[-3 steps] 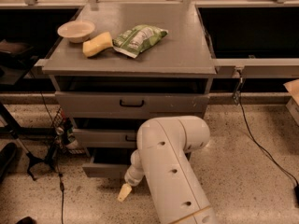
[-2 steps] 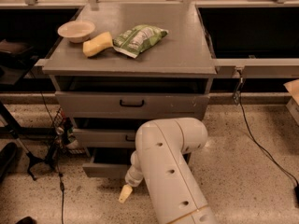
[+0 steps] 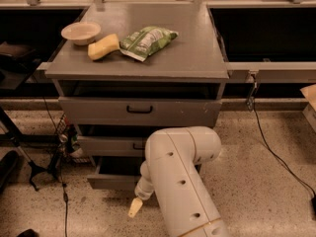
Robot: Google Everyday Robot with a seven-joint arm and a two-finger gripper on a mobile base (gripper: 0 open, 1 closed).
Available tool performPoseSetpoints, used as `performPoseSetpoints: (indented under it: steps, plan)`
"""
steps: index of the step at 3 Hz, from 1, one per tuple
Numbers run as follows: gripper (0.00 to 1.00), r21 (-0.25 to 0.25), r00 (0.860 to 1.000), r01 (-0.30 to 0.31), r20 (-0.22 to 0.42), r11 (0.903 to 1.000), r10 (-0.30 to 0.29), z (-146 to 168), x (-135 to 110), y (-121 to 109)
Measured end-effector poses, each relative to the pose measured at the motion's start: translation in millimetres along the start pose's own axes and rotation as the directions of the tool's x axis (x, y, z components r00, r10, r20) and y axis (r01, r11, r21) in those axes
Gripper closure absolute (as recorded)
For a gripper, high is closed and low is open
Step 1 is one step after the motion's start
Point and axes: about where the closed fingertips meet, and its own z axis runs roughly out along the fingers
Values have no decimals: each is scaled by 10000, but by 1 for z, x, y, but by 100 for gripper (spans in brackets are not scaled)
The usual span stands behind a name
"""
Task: Open bottom drawer
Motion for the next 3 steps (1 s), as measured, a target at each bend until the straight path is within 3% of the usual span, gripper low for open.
performPoseSetpoints:
  steps: [3]
  plan:
    - [0,-534,9990,-263,-379,9982,243,0,36,31]
